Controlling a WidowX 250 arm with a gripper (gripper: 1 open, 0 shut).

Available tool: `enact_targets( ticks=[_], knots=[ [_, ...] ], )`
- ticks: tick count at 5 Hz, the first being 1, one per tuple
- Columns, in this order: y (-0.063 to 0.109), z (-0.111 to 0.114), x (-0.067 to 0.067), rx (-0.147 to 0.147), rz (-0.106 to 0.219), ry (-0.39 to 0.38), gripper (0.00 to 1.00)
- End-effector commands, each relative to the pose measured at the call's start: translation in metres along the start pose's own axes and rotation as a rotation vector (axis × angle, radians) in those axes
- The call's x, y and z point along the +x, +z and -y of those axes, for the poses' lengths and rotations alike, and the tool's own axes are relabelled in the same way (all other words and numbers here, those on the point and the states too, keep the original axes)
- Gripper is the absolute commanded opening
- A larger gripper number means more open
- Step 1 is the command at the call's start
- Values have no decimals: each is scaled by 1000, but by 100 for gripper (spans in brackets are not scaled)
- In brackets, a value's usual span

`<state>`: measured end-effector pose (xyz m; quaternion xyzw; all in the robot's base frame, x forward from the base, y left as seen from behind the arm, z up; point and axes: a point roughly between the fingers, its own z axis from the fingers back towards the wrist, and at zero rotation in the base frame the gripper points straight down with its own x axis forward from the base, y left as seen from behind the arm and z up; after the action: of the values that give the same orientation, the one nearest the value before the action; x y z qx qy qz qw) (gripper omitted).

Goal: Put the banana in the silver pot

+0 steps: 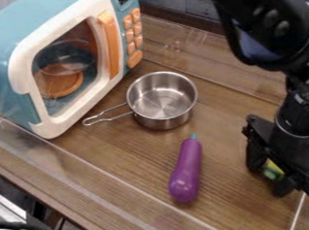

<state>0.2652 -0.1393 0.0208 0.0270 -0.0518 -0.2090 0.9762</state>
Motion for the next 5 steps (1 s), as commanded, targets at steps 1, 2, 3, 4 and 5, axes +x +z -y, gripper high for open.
enact_targets(
  ticks=[1, 2, 3, 4, 5],
  knots=[
    [9, 6, 1, -5, 39, -37, 0],
    [19, 7, 6, -6, 18, -8, 0],
    [38, 4, -7, 0, 11, -33, 0],
    [63, -3, -20, 5, 13, -58, 0],
    [73, -9, -21, 12, 17, -73, 0]
  ],
)
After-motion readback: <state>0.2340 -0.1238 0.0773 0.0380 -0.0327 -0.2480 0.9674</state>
